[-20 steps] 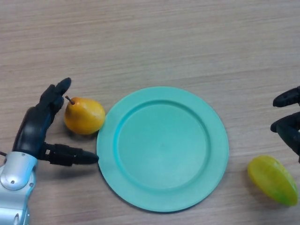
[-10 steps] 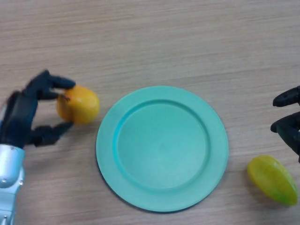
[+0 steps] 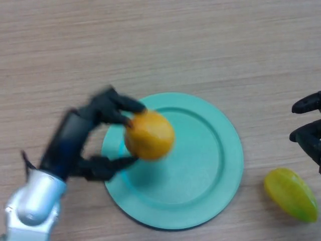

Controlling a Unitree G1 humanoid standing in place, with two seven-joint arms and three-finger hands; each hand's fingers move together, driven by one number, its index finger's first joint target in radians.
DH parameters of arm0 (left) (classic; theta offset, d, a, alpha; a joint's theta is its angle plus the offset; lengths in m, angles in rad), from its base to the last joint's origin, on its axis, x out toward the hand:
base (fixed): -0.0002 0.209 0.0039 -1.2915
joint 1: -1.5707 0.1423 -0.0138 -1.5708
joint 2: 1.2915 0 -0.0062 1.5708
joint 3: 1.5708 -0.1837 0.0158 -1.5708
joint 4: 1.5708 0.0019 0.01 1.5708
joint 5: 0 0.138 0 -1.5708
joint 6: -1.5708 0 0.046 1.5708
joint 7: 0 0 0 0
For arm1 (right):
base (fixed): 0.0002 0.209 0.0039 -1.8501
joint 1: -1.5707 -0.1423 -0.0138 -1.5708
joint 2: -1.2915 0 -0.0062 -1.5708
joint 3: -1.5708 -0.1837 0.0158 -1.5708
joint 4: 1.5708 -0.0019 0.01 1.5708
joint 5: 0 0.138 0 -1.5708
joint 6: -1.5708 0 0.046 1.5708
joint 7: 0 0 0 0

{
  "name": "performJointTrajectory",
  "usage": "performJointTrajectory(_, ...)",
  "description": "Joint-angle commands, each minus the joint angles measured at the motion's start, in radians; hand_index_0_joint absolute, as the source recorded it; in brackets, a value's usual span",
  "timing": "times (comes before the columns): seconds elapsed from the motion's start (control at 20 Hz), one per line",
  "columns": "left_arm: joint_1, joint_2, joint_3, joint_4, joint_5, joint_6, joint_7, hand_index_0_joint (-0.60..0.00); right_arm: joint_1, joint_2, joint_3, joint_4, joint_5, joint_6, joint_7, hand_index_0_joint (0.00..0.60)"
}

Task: Pick up the yellow pear and place it on the plate

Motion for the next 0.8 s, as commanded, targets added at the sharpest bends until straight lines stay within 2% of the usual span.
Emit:
performJointTrajectory(0.05,-0.029,0.008,0.051,0.005,0.049,-0.179,0.102,-0.600,-0.010,-0.021,-0.079,-0.060,0.009,-0.108,-0.018,0.600)
performJointTrajectory(0.15,-0.032,0.006,0.036,0.045,0.087,-0.210,0.116,-0.600,-0.012,-0.024,-0.086,-0.064,0.013,-0.098,-0.018,0.600)
performJointTrajectory(0.35,-0.043,0.003,0.035,0.062,0.063,-0.137,0.087,-0.600,-0.012,-0.025,-0.085,-0.061,0.006,-0.096,-0.016,0.600)
performJointTrajectory(0.4,-0.042,0.004,0.034,0.064,0.066,-0.132,0.085,-0.551,-0.012,-0.025,-0.084,-0.061,0.005,-0.095,-0.016,0.600)
performJointTrajectory(0.45,-0.039,0.005,0.033,0.065,0.071,-0.129,0.080,-0.400,-0.012,-0.025,-0.082,-0.060,0.004,-0.094,-0.016,0.600)
performJointTrajectory(0.5,-0.036,0.006,0.033,0.065,0.075,-0.124,0.074,-0.301,-0.013,-0.025,-0.079,-0.060,0.003,-0.093,-0.017,0.600)
performJointTrajectory(0.55,-0.030,0.011,0.041,0.060,0.081,-0.111,0.063,-0.150,-0.017,-0.023,-0.074,-0.062,0.010,-0.082,-0.020,0.600)
performJointTrajectory(0.6,-0.030,0.017,0.057,0.058,0.091,-0.097,0.065,-0.050,-0.023,-0.027,-0.067,-0.066,0.018,-0.061,-0.022,0.600)
performJointTrajectory(0.65,-0.040,0.026,0.086,0.053,0.099,-0.068,0.081,0.000,-0.030,-0.031,-0.058,-0.067,0.028,-0.039,-0.019,0.600)
performJointTrajectory(0.8,-0.047,0.046,0.148,-0.001,0.003,-0.027,0.062,0.000,-0.038,-0.030,-0.040,-0.061,0.037,-0.023,-0.023,0.600)
